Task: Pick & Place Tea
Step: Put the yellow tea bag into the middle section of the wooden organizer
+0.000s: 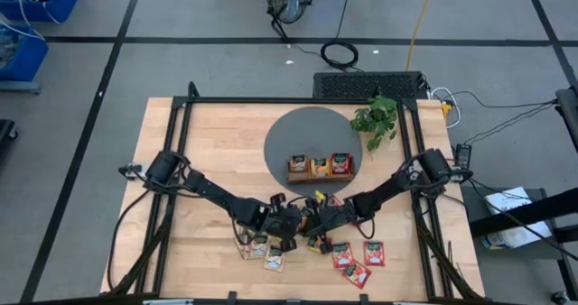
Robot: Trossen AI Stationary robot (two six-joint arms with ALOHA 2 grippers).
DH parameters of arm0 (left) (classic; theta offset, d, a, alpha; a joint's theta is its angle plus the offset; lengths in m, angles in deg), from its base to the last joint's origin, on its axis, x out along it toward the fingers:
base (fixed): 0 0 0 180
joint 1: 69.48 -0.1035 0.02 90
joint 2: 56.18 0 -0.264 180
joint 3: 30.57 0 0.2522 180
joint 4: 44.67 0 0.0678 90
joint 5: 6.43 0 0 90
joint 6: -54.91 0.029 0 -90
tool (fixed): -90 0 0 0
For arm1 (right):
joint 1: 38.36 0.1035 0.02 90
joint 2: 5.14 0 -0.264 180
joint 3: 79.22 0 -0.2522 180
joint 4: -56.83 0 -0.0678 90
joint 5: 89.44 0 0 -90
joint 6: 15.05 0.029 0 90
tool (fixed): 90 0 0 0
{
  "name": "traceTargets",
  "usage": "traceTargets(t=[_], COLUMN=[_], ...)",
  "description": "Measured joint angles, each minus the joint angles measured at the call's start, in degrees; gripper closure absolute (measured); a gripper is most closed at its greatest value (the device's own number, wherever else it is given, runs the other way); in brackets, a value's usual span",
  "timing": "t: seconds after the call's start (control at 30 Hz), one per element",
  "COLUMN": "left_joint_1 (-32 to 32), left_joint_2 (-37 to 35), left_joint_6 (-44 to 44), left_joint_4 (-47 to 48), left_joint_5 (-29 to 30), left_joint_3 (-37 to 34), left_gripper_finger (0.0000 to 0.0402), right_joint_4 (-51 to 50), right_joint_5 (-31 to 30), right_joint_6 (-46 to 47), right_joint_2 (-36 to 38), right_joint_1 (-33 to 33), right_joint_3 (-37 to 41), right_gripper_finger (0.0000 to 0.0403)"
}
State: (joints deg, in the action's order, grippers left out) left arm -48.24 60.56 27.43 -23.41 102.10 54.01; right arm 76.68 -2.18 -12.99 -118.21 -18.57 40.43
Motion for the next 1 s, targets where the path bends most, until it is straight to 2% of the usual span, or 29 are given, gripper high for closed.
traceTargets(t=[0.17, 0.4, 0.6, 0.77, 0.9, 1.0], left_joint_1=[-0.6, -0.7, -2.0, -4.0, -5.2, -6.1], left_joint_2=[-2.9, -5.9, -6.1, -6.1, -4.9, -5.0], left_joint_6=[0.1, 1.2, 1.9, 0.1, -0.3, -0.2], left_joint_4=[2.3, 3.4, 5.8, 6.0, 6.3, 5.1], left_joint_5=[-1.1, 3.6, 4.0, 4.1, 3.1, 0.1], left_joint_3=[0.0, 0.0, 0.0, 0.0, 0.0, 0.1], left_gripper_finger=[0.0341, 0.0341, 0.0328, 0.0276, 0.0215, 0.0168], right_joint_4=[-4.0, -7.8, -7.4, -4.0, -3.4, -3.2], right_joint_5=[1.7, 4.5, 5.3, 5.4, 5.4, 5.4], right_joint_6=[3.1, 3.2, 3.6, 4.8, 4.5, 4.4], right_joint_2=[0.5, 0.4, 0.1, 0.1, 0.1, 0.1], right_joint_1=[-0.7, -0.8, -0.7, -0.5, -0.1, 0.2], right_joint_3=[0.1, 0.2, 3.0, 5.9, 6.9, 7.2], right_gripper_finger=[0.0402, 0.0402, 0.0403, 0.0403, 0.0403, 0.0403])
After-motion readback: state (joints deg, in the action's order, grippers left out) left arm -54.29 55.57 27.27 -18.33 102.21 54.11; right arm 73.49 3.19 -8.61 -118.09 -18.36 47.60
